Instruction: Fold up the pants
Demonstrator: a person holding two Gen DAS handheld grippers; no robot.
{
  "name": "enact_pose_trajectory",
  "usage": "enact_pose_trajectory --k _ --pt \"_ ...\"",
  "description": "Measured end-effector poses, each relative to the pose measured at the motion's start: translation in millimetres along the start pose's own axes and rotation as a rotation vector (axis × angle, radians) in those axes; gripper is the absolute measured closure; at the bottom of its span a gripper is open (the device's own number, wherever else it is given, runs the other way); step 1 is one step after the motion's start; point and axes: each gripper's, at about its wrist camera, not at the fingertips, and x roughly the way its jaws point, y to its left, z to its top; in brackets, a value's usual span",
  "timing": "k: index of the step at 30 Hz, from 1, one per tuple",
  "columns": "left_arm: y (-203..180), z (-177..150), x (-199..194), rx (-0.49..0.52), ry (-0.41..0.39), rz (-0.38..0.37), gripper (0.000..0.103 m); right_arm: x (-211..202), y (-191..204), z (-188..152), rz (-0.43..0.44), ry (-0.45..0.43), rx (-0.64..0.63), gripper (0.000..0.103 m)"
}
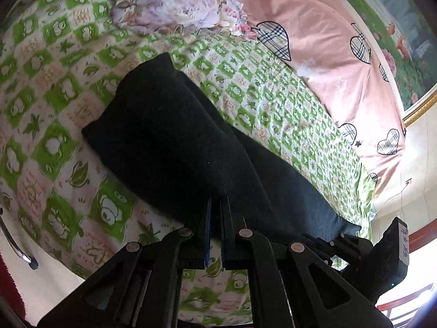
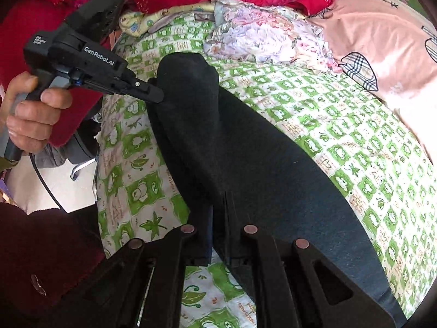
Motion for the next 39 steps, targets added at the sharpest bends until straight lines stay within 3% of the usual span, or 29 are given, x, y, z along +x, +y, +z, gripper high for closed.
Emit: enact_pose_trajectory --k 17,21,24,25,27,28,35,39 --pt "33.4 -14.3 8.2 -0.039 0.008 -0.004 0.100 15.4 4.0 -0.3 -0.003 0.072 0.035 0.092" --pt "38.2 -15.8 3.1 -0.045 0.019 -0.012 0.100 10.0 2.6 0.5 0.024 0.061 0.055 0.066" --pt "39.8 -14.4 -6.4 -0.040 0.013 -0.003 0.093 2.0 1.5 3.8 0.035 0.037 0.065 0.061" --pt "41.7 -12.6 -9.5 -0.048 0.011 0.006 0.084 -0.1 0.5 5.2 0.040 0.030 0.072 0.061" --pt "45.7 -7.6 -14.0 -0.069 0.012 0.018 0.052 -4.7 -3.7 8.8 0.052 0.009 0.098 0.061" --pt "47.8 -4.5 -15.0 -0.087 0.012 0.030 0.030 -6.3 -6.4 10.4 0.056 0.000 0.114 0.061" --pt "59.8 21.0 -11.7 -0.154 0.038 0.111 0.025 -8.9 -43.3 25.2 0.036 -0.060 0.263 0.061" --pt "71.7 28.2 -4.6 -0.223 0.061 0.114 0.025 -2.7 -89.4 34.5 0.053 -0.087 0.423 0.061"
